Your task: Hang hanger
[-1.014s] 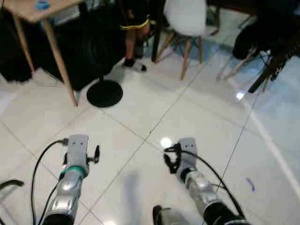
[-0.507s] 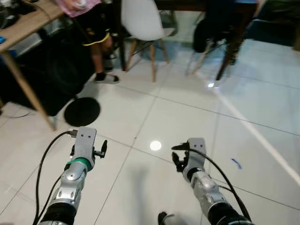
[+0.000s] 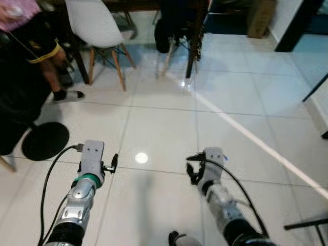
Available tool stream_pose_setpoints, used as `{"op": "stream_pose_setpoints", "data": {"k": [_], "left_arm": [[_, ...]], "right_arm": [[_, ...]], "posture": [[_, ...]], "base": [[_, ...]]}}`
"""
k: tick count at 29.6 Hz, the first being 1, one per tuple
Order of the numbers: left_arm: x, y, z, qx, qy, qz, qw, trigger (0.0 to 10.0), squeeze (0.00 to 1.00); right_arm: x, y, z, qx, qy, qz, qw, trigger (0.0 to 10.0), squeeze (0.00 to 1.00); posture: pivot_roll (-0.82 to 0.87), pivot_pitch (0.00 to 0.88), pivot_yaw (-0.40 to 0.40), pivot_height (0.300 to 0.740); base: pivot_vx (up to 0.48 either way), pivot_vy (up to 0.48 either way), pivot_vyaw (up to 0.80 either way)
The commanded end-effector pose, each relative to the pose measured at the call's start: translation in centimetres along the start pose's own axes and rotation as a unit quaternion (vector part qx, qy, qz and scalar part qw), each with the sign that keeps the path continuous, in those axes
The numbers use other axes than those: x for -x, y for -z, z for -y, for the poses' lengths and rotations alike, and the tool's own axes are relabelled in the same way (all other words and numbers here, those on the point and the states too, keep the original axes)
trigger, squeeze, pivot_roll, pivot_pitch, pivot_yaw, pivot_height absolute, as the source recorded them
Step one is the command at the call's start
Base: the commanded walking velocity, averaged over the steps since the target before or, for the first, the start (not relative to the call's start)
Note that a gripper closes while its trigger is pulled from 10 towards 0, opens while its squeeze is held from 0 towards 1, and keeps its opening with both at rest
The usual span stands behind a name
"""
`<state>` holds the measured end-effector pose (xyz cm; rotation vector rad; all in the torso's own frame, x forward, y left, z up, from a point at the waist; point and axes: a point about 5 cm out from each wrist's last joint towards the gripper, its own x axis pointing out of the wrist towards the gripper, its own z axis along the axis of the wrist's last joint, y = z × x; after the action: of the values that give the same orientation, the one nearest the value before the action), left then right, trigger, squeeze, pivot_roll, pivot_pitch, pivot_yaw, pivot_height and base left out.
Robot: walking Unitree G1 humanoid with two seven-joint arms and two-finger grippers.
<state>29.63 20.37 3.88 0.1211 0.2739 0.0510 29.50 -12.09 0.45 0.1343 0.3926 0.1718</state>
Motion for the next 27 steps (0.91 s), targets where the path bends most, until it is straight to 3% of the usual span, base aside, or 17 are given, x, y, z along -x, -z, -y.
{"op": "stream_pose_setpoints", "data": {"k": [1,21,27], "left_arm": [[0.3,0.7,0.1,0.014,-0.003,-0.009,1.000,10.0,0.00],[0.3,0.3,1.4,0.045,0.011,0.010,0.999,10.0,0.00],[0.4,0.4,1.6,0.045,0.015,0.010,0.999,10.0,0.00]], "right_arm": [[0.0,0.2,-0.2,-0.004,-0.005,-0.002,1.000,10.0,0.00],[-0.3,-0.9,0.2,0.014,-0.020,0.007,1.000,10.0,0.00],[-0.3,-1.0,0.2,0.016,-0.025,0.006,1.000,10.0,0.00]], "posture": [[0.05,0.052,0.071,0.740],[0.03,0.066,0.020,0.740],[0.03,0.065,0.015,0.740]], "base": [[0.000,0.000,0.00],[0.000,0.000,0.00],[0.273,0.000,0.00]]}}
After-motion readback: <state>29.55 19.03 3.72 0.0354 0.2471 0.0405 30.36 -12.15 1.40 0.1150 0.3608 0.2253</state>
